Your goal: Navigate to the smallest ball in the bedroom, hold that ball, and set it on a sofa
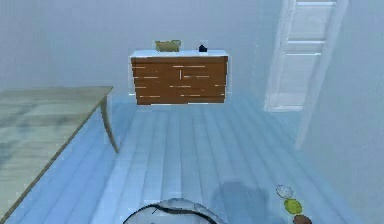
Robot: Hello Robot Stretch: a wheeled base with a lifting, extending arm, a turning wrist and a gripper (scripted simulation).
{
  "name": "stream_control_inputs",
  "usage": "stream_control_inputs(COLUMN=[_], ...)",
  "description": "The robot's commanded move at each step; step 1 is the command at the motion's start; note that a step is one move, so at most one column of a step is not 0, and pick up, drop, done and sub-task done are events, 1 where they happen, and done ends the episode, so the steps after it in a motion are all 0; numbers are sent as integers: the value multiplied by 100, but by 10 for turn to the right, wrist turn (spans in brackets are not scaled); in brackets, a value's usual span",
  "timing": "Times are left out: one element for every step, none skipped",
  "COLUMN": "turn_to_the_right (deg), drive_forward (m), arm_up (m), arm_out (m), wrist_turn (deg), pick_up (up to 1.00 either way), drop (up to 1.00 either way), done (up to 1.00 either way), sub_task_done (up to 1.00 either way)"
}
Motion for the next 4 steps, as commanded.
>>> stream_control_inputs(turn_to_the_right=[0,60,0,-60], drive_forward=[100,0,50,0], arm_up=[0,0,0,0], arm_out=[0,0,0,0], wrist_turn=[0,0,0,0], pick_up=[0,0,0,0], drop=[0,0,0,0], done=[0,0,0,0], sub_task_done=[0,0,0,0])
